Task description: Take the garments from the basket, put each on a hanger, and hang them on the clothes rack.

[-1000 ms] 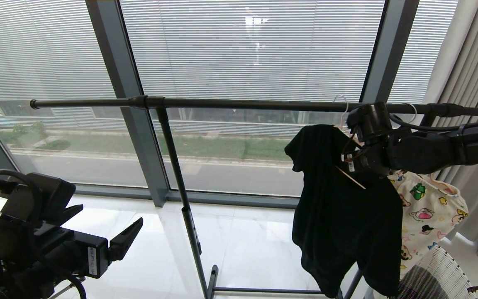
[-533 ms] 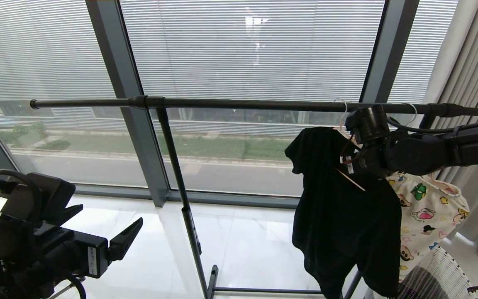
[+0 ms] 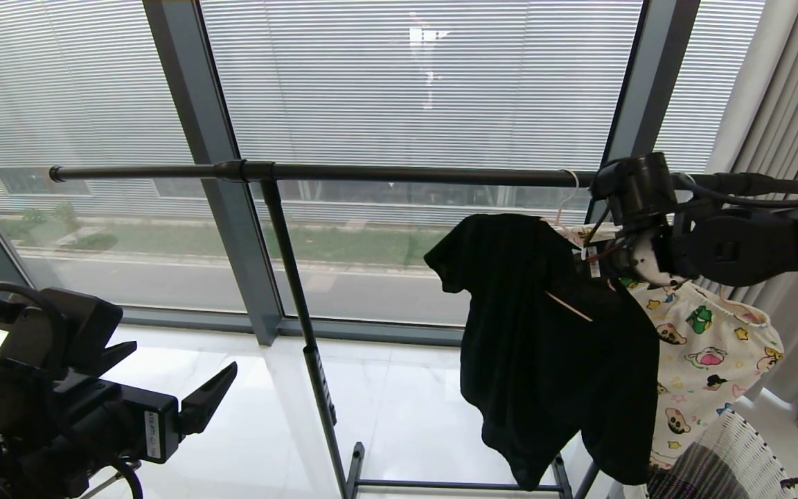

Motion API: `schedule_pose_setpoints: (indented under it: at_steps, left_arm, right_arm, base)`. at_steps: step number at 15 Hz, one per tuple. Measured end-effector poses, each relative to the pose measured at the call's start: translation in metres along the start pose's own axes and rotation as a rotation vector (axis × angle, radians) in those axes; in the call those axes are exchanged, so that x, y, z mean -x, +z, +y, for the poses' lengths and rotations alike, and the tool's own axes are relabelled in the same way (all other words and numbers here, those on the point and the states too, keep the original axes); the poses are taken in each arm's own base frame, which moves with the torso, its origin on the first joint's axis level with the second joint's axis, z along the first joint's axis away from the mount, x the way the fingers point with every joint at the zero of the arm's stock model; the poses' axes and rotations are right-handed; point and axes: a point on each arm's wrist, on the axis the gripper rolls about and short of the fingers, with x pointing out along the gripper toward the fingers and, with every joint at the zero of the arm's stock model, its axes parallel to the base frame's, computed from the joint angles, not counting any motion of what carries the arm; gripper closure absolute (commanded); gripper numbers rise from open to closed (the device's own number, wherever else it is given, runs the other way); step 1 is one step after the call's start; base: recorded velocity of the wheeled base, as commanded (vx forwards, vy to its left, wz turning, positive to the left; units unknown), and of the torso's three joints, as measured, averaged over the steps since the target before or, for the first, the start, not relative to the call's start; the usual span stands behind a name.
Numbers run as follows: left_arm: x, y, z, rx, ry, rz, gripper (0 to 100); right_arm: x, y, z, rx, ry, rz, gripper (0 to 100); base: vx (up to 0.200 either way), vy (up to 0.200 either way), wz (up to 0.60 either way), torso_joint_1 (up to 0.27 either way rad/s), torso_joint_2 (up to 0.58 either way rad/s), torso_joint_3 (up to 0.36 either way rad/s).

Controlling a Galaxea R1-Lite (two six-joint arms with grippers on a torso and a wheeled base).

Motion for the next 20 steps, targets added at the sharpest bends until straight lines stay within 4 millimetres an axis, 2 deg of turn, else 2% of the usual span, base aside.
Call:
schedule_pose_setpoints:
  at_steps: [2, 4, 7, 10, 12, 16, 20]
  left_arm:
    - [0.000, 0.000, 0.001, 0.003, 0.008, 0.000, 0]
    - [0.000, 0.000, 0.002, 0.006, 0.012, -0.001, 0]
    - [0.001, 0.000, 0.008, 0.019, 0.049, -0.004, 0]
    - [0.005, -0.002, 0.019, 0.043, 0.110, -0.011, 0]
    - [0.012, -0.006, 0.025, 0.055, 0.147, -0.021, 0]
    - [0.022, -0.015, 0.041, 0.096, 0.298, -0.017, 0]
    - [0.040, -0.038, 0.049, 0.123, 0.427, 0.001, 0]
  right_arm:
    - [0.028, 0.006, -0.013, 0.016, 0.054, -0.034, 0]
    - [0.058, 0.003, -0.032, 0.090, 0.129, -0.057, 0]
    - [0.096, -0.015, -0.068, 0.271, 0.272, -0.097, 0]
    - [0.127, -0.043, -0.109, 0.423, 0.361, -0.150, 0]
    - [0.143, -0.063, -0.132, 0.451, 0.341, -0.153, 0]
    - [0.172, -0.094, -0.177, 0.407, 0.192, -0.050, 0]
    - [0.207, -0.125, -0.206, 0.301, 0.028, 0.060, 0]
  base:
    - [0.000, 0.000, 0.00, 0.000, 0.00, 0.000]
    - [0.000, 0.000, 0.00, 0.000, 0.00, 0.000]
    - [0.000, 0.000, 0.00, 0.000, 0.00, 0.000]
    - [0.000, 0.000, 0.00, 0.000, 0.00, 0.000]
    - [0.000, 0.000, 0.00, 0.000, 0.00, 0.000]
    - [0.000, 0.000, 0.00, 0.000, 0.00, 0.000]
    - [0.000, 0.000, 0.00, 0.000, 0.00, 0.000]
